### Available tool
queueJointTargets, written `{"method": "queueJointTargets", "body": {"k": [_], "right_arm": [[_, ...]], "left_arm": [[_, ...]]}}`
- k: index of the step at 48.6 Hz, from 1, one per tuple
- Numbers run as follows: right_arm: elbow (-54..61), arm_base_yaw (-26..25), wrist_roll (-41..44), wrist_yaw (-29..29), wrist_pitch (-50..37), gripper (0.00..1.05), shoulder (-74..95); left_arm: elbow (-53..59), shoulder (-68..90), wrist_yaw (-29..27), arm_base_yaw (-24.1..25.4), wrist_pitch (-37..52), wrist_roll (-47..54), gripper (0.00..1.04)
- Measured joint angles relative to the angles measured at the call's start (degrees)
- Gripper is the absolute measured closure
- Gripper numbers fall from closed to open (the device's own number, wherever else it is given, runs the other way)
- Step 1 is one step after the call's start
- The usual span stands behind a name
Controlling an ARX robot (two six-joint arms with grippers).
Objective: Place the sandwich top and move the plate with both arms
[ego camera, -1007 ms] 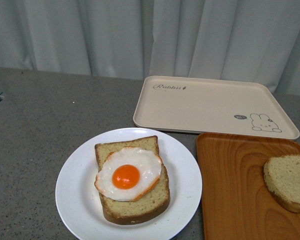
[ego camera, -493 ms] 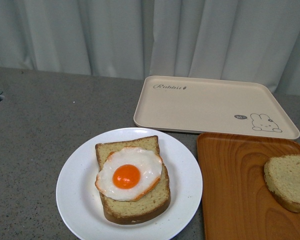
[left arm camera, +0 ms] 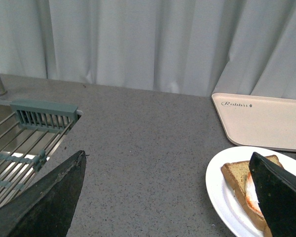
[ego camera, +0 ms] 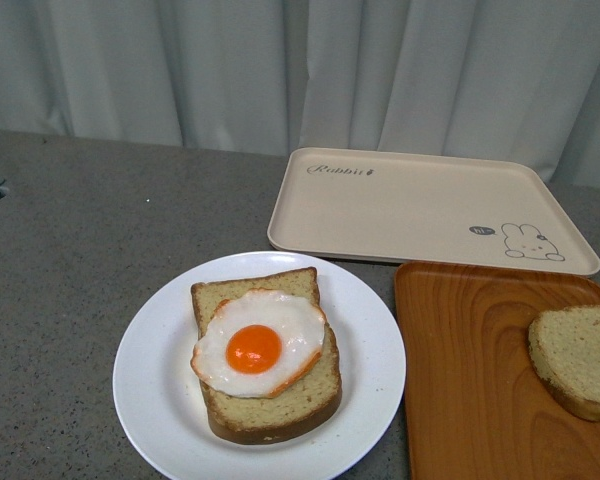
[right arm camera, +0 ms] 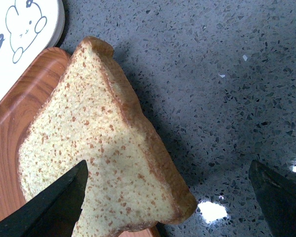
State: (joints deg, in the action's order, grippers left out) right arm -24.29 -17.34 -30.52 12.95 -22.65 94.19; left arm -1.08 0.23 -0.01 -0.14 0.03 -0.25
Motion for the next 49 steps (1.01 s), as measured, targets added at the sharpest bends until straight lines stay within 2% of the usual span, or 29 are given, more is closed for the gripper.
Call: {"method": "queueJointTargets", "body": {"k": [43, 44, 49], "right_arm": [[-0.52, 2.10, -1.25, -1.57, -2.95, 0.09, 3.56], [-0.55, 2.12, -1.27, -1.77, -3.04, 0.10, 3.65], [-0.55, 2.27, -1.64, -1.84, -3.56, 0.31, 4.07]], "left_arm": [[0.00, 0.00, 0.00, 0.00, 0.00, 0.00, 0.06], [0.00, 0.00, 0.00, 0.00, 0.00, 0.00, 0.06], [0.00, 0.00, 0.00, 0.00, 0.00, 0.00, 0.06]]}}
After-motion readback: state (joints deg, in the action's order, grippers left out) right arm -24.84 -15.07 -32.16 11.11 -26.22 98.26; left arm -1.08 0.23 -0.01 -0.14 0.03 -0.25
